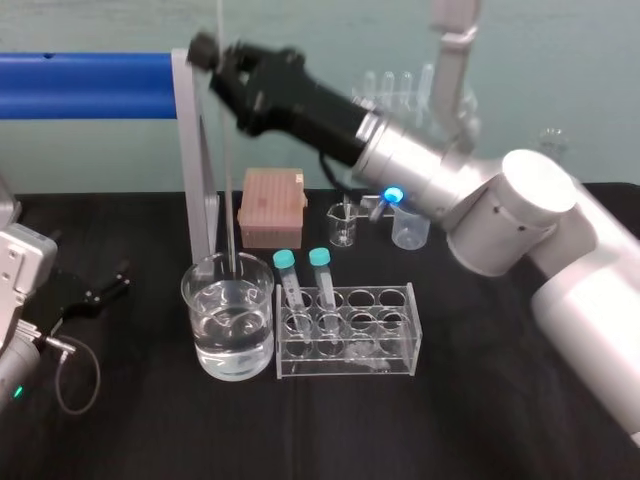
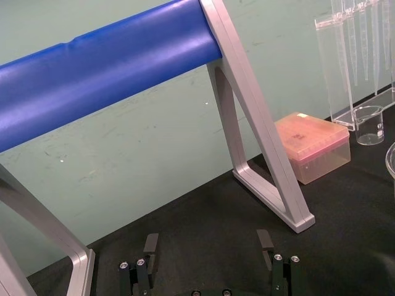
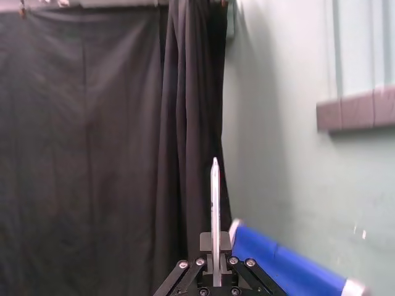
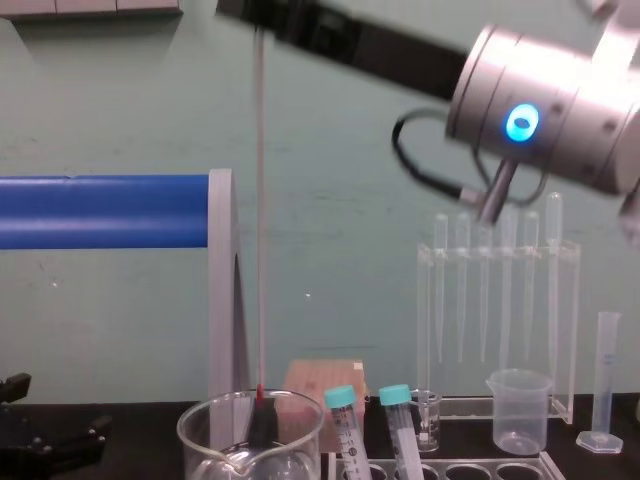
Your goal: Hold the thermometer with one hand and immerse one end into the beaker, then reinsert it into the test tube rack.
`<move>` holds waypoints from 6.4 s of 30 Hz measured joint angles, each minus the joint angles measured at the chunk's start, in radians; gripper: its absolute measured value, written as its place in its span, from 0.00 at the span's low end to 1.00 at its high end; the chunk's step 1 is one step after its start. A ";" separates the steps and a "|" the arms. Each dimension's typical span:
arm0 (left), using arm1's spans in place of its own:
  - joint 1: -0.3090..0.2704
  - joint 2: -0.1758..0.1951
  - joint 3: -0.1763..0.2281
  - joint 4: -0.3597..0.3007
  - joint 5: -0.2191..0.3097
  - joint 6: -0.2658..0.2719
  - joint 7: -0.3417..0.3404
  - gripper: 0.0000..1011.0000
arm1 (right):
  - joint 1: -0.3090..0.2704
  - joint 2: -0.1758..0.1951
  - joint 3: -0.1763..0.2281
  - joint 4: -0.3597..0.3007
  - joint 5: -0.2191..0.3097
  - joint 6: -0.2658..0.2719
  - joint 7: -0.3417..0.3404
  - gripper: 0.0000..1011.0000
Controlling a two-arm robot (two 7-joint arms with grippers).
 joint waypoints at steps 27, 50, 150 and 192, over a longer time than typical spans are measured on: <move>0.000 0.000 0.000 0.000 0.000 0.000 0.000 1.00 | -0.011 -0.066 -0.052 0.220 -0.084 -0.068 0.062 0.06; 0.000 0.000 0.000 0.000 0.000 0.000 0.000 1.00 | -0.029 -0.069 -0.051 0.205 -0.112 -0.053 0.067 0.06; 0.000 0.000 0.000 0.000 0.000 0.000 0.000 1.00 | -0.026 -0.080 -0.040 0.217 -0.122 -0.051 0.062 0.06; 0.000 0.000 0.000 0.000 0.000 0.000 0.000 1.00 | -0.249 0.298 0.170 -0.263 0.052 0.047 -0.089 0.06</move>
